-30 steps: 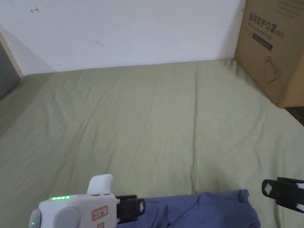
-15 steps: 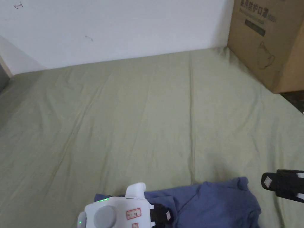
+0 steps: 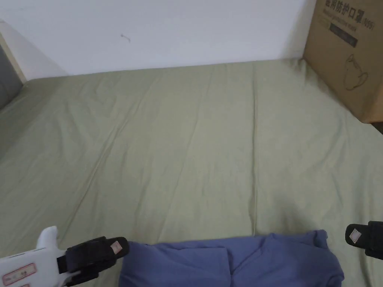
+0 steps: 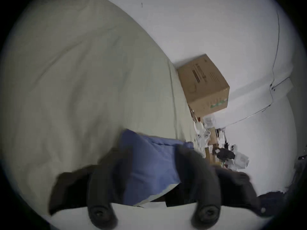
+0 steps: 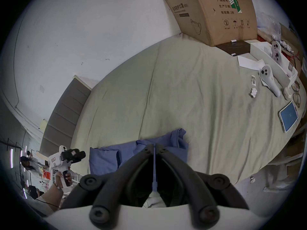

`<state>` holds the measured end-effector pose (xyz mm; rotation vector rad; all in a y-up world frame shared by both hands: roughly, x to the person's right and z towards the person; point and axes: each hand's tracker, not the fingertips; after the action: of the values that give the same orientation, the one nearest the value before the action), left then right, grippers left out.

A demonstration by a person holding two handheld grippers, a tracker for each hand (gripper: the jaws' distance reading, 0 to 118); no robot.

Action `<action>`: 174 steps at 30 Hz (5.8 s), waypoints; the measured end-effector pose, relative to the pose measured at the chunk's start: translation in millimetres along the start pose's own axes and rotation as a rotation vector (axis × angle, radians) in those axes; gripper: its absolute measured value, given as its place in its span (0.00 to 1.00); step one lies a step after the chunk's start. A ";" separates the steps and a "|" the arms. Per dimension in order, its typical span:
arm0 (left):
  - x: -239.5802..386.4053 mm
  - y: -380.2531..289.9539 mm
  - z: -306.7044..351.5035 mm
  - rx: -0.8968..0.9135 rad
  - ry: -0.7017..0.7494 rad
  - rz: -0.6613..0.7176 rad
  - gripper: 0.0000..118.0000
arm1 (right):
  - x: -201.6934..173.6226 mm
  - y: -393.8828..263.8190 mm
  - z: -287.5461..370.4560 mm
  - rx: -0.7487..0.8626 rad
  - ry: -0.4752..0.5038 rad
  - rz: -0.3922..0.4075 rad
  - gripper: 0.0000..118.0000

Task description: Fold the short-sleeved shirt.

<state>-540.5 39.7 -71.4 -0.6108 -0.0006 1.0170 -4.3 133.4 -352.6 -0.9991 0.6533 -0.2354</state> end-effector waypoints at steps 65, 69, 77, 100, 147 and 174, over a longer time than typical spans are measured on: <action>192.3 -50.4 -194.5 -0.412 0.354 -0.396 0.01 | 28.1 26.9 32.9 0.110 -0.027 -0.007 0.01; 175.9 -83.1 -248.1 -0.533 0.390 -0.447 0.01 | 36.2 24.4 31.5 0.097 -0.031 -0.004 0.01; 188.7 -94.4 -267.9 -0.540 0.307 -0.440 0.01 | 51.3 22.4 43.3 0.114 -0.087 -0.039 0.01; 129.1 -30.5 -31.4 0.007 0.253 -0.226 0.01 | -60.6 -35.1 -155.6 -0.506 0.269 0.129 0.01; 38.3 77.5 -4.8 -0.194 -0.028 -0.239 0.22 | -53.8 -14.1 -104.5 -0.486 0.389 -0.092 0.01; -21.8 206.1 90.1 -0.036 1.144 -0.588 0.88 | -108.2 1.8 -55.1 -0.296 0.188 0.009 0.01</action>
<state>-740.9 142.7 -88.7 -1.0752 0.7644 0.0056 -123.1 146.4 -331.3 -1.2668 0.8810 -0.2309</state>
